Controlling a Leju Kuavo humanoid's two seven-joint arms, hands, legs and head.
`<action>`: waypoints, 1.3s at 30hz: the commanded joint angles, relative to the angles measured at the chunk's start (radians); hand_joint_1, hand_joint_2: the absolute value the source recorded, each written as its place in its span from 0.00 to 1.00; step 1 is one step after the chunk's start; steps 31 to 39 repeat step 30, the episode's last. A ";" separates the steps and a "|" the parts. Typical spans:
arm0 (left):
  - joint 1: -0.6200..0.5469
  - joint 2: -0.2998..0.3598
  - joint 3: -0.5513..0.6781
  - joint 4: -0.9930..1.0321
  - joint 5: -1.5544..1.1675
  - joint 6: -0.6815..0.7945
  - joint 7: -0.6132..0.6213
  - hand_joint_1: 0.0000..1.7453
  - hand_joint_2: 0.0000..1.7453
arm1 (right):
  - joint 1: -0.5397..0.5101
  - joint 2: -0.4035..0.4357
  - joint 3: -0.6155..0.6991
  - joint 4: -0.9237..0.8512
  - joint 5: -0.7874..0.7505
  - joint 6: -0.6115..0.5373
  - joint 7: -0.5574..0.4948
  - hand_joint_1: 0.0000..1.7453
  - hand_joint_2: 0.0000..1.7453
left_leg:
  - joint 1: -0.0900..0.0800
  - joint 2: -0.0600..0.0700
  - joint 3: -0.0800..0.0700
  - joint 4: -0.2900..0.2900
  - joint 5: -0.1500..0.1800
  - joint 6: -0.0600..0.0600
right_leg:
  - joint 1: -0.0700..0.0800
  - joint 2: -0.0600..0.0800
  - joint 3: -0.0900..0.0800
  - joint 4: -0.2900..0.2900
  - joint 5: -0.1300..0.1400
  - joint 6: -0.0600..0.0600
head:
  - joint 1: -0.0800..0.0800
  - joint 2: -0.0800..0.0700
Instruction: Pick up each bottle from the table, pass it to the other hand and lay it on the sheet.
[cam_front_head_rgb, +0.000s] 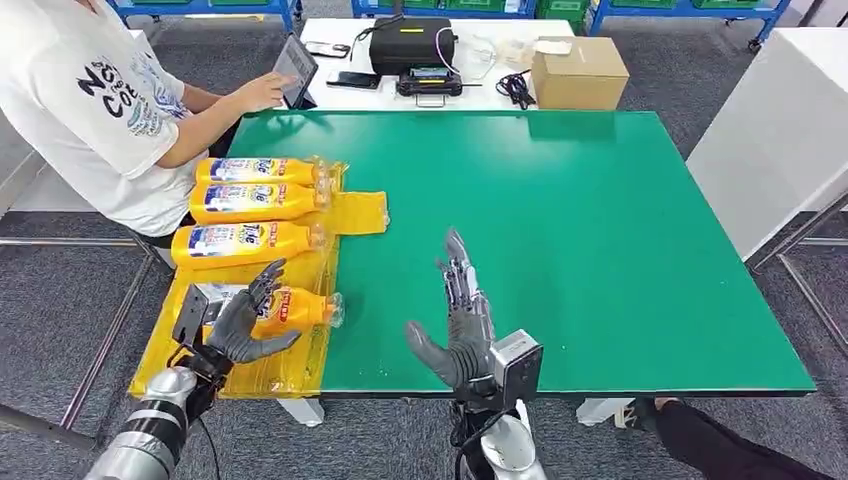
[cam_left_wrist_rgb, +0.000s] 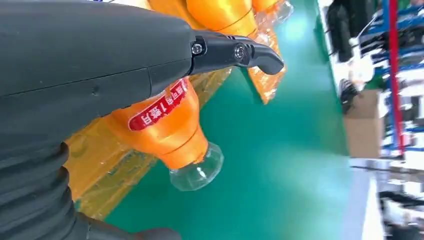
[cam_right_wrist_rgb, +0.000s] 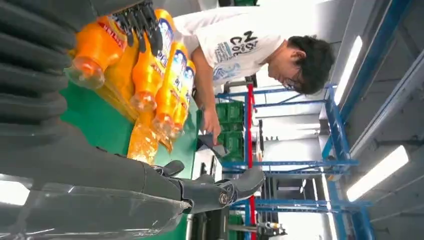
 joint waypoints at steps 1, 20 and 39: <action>0.090 -0.165 0.076 -0.292 0.016 0.362 -0.138 0.00 1.00 | -0.006 -0.050 -0.001 0.016 0.007 -0.053 -0.010 0.00 0.00 | 0.002 -0.001 -0.012 0.002 0.003 0.000 | 0.002 -0.002 -0.009 0.000 0.003 -0.001 | 0.000 0.000; 0.325 -0.247 -0.213 -0.798 0.066 0.628 -0.187 0.00 1.00 | 0.052 -0.071 -0.009 -0.082 0.057 -0.199 -0.058 0.00 1.00 | 0.001 0.005 -0.033 0.003 0.003 0.002 | 0.001 0.002 -0.022 0.000 0.006 0.002 | 0.000 0.000; 0.390 -0.282 -0.286 -0.765 0.090 0.613 -0.178 0.00 1.00 | 0.089 -0.073 -0.029 -0.140 0.084 -0.316 -0.058 0.00 1.00 | 0.001 0.006 -0.032 0.002 0.003 0.002 | 0.001 0.003 -0.023 -0.001 0.006 0.002 | 0.000 0.000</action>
